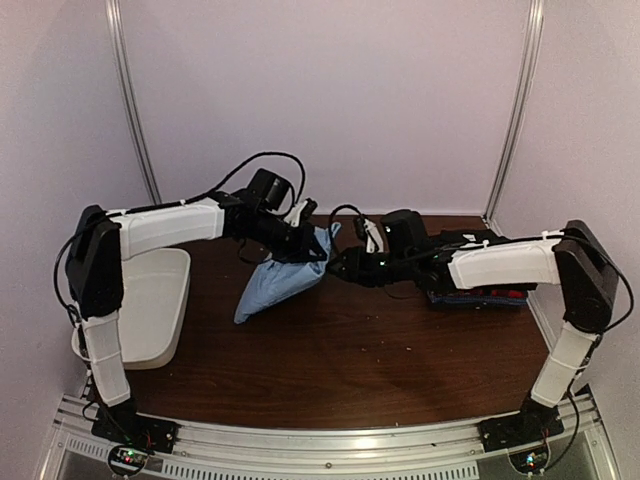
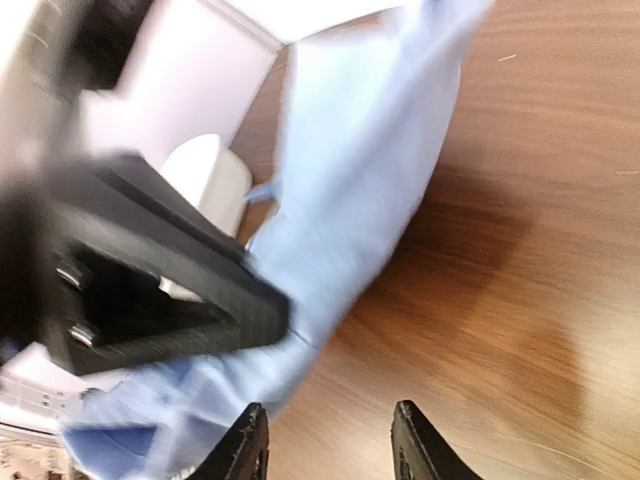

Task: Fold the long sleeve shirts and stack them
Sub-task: Turn over the square-folded shirt at the center of the board.

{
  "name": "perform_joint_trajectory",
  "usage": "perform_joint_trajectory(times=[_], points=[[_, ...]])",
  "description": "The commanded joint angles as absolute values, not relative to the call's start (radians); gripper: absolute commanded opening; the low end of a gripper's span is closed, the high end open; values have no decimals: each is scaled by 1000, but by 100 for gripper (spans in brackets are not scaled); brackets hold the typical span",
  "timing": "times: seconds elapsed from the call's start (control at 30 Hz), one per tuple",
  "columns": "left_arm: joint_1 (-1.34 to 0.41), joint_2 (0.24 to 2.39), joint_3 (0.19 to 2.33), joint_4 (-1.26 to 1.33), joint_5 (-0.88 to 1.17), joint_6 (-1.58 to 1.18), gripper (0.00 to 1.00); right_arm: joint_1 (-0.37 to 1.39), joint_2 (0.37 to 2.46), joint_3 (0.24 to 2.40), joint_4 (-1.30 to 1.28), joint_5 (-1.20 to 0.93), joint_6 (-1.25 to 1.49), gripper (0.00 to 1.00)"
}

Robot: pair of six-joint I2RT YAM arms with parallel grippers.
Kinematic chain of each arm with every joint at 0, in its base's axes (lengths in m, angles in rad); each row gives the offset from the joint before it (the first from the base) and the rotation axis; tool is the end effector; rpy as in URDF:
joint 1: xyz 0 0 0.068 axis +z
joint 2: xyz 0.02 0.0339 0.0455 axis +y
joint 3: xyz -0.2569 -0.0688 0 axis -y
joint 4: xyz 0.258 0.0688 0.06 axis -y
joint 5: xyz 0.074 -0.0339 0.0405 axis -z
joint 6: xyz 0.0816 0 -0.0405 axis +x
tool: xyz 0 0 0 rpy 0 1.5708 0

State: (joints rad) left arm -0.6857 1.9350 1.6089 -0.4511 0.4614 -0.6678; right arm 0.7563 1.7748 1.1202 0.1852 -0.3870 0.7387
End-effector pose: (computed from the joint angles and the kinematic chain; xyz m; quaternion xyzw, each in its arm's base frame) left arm 0.3485 -0.3320 0.2246 0.0964 0.8970 -0.4000 0.1612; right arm 0.3037 0.3289 0.1879 -0.1080 0.8353 0.4693 0.2652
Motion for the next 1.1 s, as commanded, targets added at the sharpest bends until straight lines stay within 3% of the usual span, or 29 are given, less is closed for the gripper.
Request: perform_joint_trajectory(times=[0.0,0.13,0.23,0.67,1.07], points=[[-799,2113,1731,-307,514,-753,26,640,1603,961,8,-246,631,46],[-842,2189,1842,-304,519,-765,46,596,1496,885,-54,-217,606,51],[-830,2156,1829,-324,464,-753,51,600,1500,878,-43,-255,615,53],[-556,1811,1267,-287,364,-690,51,669,1674,949,-28,-258,606,53],[-463,1841,1179,-344,249,-590,51,670,1828,996,-3,-305,598,44]])
